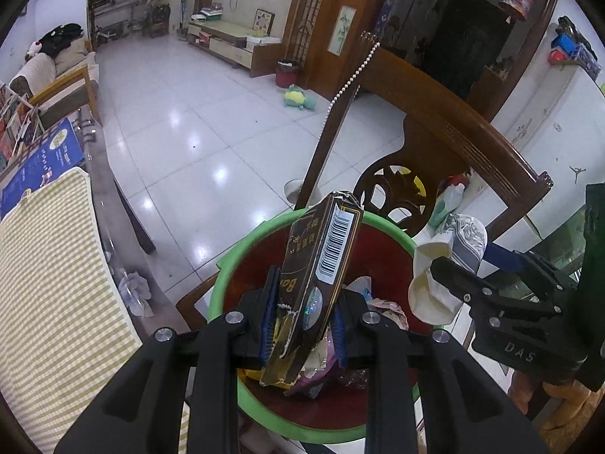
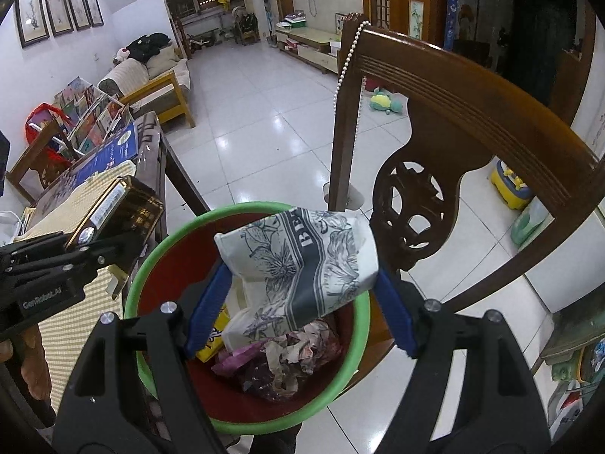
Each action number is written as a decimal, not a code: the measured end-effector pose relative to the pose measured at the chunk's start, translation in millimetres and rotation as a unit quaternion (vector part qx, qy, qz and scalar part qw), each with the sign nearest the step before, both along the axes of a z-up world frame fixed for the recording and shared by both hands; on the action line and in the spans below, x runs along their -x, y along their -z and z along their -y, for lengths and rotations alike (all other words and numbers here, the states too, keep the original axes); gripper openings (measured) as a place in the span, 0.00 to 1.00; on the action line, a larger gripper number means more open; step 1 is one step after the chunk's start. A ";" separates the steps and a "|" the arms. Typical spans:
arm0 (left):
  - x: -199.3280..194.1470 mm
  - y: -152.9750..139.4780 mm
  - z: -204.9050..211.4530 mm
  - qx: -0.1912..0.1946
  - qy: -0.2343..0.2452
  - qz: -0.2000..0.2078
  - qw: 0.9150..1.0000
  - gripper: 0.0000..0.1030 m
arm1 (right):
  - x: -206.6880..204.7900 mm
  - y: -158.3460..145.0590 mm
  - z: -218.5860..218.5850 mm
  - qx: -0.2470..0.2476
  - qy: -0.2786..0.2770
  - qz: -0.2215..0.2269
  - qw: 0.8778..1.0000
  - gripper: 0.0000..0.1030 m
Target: Collect trash
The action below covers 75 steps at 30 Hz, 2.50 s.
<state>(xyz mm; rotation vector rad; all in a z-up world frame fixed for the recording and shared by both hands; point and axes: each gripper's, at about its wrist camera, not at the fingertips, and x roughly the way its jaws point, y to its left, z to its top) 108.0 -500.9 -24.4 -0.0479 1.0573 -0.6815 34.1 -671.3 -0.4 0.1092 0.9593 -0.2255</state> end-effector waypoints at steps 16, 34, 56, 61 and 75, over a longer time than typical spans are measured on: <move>3.0 2.0 -8.5 0.016 -0.021 0.003 1.000 0.75 | 7.9 3.8 -7.2 0.005 0.004 -0.019 1.000 0.84; 36.0 -53.4 -177.0 0.009 -0.188 0.185 0.965 0.92 | 47.1 -82.1 -170.0 0.067 -0.019 0.322 0.944 0.95; 74.0 -45.8 -411.6 -0.020 -0.243 0.225 0.943 0.92 | 63.7 -51.1 -390.6 0.123 0.051 0.220 0.966 0.95; 77.4 -36.0 -422.8 -0.024 -0.237 0.210 0.948 0.92 | 67.6 -53.3 -404.5 0.143 0.067 0.227 0.961 0.95; 80.4 -34.7 -443.0 -0.010 -0.246 0.208 0.947 0.92 | 65.3 -54.7 -413.5 0.153 0.071 0.223 0.960 0.95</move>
